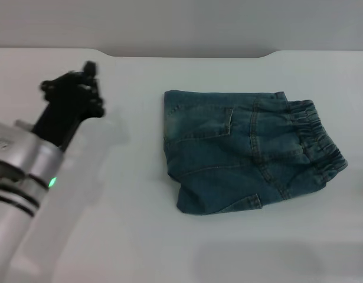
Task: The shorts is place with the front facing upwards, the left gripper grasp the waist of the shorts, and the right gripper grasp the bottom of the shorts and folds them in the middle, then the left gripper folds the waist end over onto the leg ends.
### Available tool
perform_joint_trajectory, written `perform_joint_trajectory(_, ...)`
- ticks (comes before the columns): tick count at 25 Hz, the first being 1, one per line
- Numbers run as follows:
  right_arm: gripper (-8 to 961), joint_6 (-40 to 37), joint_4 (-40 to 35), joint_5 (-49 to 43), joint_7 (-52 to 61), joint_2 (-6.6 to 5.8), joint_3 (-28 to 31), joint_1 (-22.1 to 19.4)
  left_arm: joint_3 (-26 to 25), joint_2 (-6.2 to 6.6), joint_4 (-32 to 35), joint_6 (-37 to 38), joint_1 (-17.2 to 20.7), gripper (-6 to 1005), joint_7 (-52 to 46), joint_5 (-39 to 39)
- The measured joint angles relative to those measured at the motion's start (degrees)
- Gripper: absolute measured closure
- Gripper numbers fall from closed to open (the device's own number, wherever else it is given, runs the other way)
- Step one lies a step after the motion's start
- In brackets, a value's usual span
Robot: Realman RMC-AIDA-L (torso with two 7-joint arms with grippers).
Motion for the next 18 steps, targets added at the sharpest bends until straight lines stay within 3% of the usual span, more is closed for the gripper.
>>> perform_joint_trajectory(10,887,-0.9,1.0,1.8,-0.1,0.0,1.6,-1.2,-2.7,-0.26,5.8,0.3,2.7,980,-4.4,-3.3)
perform_joint_trajectory(18,722,-1.0,1.7,1.9,0.0,-0.01,2.3,-1.6,-2.4,-0.26,8.8,0.2,2.6,715,-9.5,-5.8)
